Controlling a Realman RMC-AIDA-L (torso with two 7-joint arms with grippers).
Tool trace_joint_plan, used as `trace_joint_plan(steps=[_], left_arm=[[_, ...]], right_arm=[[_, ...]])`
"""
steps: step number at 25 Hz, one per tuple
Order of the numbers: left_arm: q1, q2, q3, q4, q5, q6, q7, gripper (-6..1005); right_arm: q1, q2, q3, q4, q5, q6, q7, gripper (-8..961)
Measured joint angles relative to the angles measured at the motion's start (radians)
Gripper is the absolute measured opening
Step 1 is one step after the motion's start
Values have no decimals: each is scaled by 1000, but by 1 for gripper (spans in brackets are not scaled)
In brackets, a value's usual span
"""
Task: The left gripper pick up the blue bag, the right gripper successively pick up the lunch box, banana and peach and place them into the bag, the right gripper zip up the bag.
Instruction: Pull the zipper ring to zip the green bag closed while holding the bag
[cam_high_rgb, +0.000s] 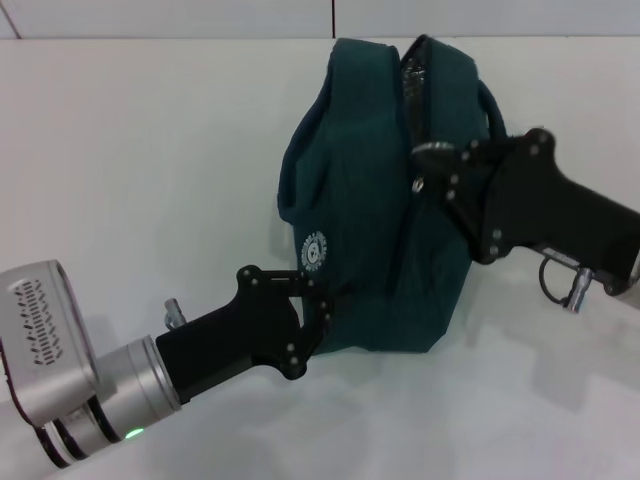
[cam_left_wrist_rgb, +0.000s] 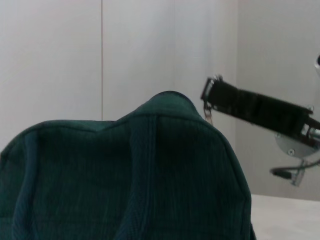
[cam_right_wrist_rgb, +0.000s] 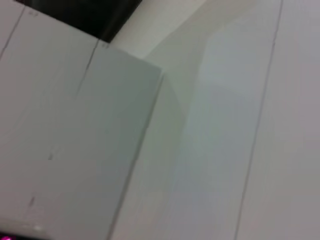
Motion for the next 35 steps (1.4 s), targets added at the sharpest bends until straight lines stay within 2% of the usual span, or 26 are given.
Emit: trace_joint_plan(steps=[8, 15, 20, 31, 35], left_arm=[[-1, 1, 0, 6, 31, -9, 2, 104], [27, -3, -8, 54, 22, 16, 74, 126], [63, -3, -9, 127, -54, 32, 98, 141], [43, -3, -25, 161, -65, 123, 92, 598], [38, -5, -37, 163, -76, 119, 92, 647]], right_arm=[[-33, 0, -171, -8, 316, -9, -85, 11], [-35, 0, -227, -9, 354, -18, -119, 11], [-37, 0, -239, -9, 360, -16, -121, 11], [-40, 0, -248, -10, 364, -14, -122, 11], [-42, 0, -248, -10, 364, -10, -122, 11]])
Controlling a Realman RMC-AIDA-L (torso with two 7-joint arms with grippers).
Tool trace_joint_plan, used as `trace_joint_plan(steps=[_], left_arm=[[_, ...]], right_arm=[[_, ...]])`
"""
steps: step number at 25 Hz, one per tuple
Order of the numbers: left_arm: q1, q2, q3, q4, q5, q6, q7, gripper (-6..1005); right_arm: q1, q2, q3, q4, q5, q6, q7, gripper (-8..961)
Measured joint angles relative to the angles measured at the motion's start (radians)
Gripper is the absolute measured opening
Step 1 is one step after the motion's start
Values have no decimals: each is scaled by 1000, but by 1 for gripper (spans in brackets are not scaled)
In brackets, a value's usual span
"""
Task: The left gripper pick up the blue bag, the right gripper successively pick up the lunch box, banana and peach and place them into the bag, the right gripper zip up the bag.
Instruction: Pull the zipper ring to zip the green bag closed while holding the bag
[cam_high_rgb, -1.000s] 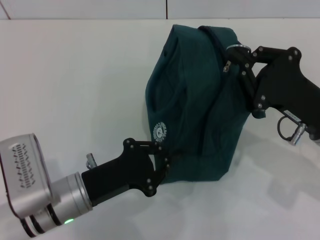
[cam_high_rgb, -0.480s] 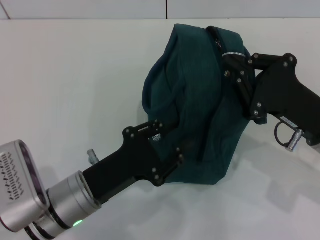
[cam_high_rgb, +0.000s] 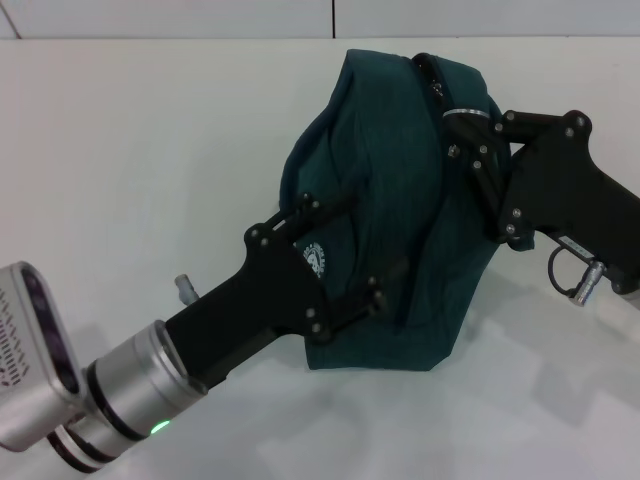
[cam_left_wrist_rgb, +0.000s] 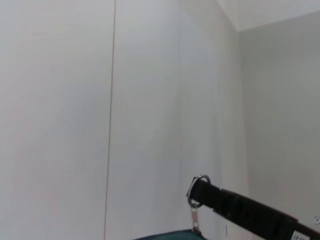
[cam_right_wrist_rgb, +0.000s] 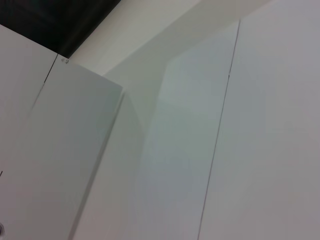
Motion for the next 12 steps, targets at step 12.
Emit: trace_joint_plan(steps=[12], left_arm=[[-11, -3, -1, 2, -7, -40, 6, 624]], right_arm=[[-7, 0, -8, -1, 0, -5, -1, 11]])
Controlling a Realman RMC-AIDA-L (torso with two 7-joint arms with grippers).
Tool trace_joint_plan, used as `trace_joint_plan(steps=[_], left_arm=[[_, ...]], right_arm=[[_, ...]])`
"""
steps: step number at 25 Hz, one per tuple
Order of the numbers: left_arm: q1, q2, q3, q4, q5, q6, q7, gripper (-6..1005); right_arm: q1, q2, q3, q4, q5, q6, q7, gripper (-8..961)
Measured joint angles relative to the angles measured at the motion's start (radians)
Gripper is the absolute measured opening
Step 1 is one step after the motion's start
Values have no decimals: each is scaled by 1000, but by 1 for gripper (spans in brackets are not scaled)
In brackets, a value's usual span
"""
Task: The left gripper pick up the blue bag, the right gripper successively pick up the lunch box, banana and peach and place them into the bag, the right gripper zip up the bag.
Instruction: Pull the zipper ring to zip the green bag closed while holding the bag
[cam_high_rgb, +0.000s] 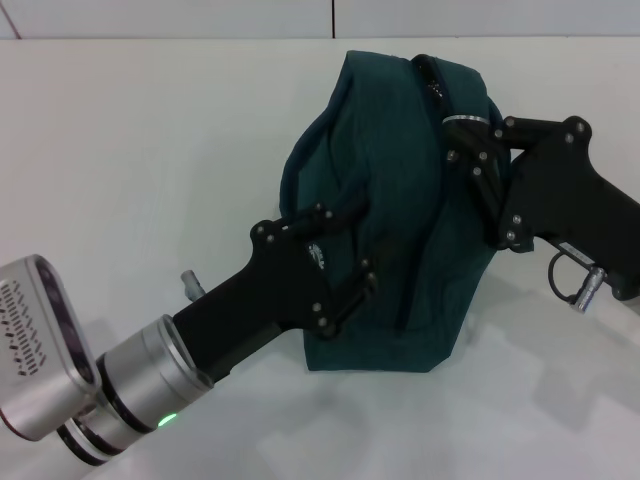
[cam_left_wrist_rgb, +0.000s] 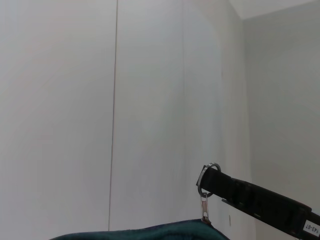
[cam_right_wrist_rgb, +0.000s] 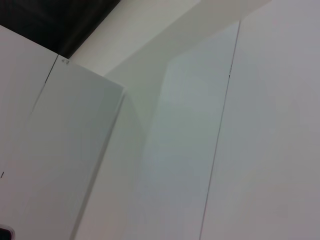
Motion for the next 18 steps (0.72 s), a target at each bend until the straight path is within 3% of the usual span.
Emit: trace_joint_plan(steps=[8, 14, 18], left_arm=[[3, 4, 7, -2, 12, 6, 2, 208], [-18, 10, 10, -25, 119, 30, 6, 51], [-25, 11, 10, -71, 146, 58, 7, 42]], right_arm=[[-3, 0, -15, 0, 3, -2, 2, 11], [-11, 0, -35, 0, 8, -4, 8, 11], [-18, 0, -36, -1, 30, -4, 16, 11]])
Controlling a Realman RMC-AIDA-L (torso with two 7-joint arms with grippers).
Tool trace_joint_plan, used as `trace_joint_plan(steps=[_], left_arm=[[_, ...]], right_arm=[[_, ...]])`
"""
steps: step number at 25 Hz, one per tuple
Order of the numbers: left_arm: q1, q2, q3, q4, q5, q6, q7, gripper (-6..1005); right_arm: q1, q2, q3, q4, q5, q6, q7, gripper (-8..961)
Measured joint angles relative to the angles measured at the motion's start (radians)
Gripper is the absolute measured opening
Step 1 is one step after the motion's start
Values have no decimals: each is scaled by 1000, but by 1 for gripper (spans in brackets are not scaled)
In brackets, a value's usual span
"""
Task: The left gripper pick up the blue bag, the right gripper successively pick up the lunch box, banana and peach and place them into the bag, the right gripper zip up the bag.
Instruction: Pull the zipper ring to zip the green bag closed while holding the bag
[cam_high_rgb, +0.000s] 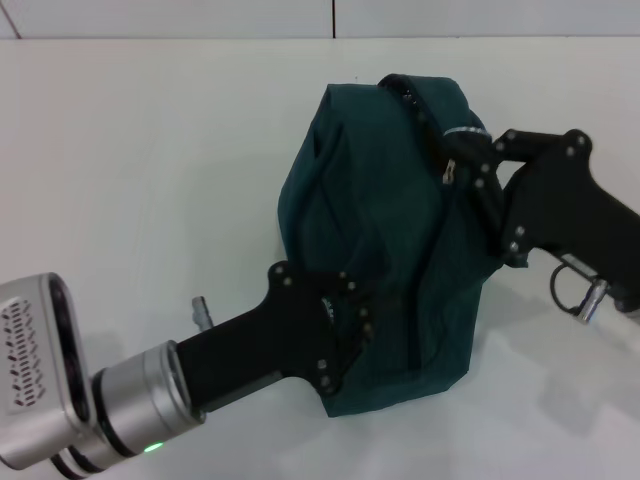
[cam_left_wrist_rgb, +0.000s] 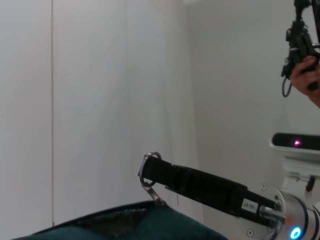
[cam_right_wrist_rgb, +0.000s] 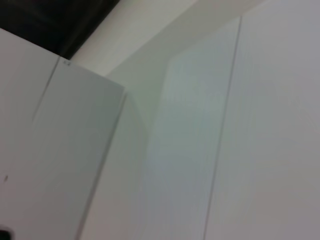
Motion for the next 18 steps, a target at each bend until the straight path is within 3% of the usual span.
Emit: trace_joint_plan(steps=[10, 18], left_arm=[[16, 5, -7, -85, -44, 20, -4, 19], [26, 5, -2, -86, -98, 31, -11, 2]], right_arm=[[-37, -1, -11, -2, 140, -5, 22, 11], [-27, 0, -34, 9, 145, 1, 93, 11]])
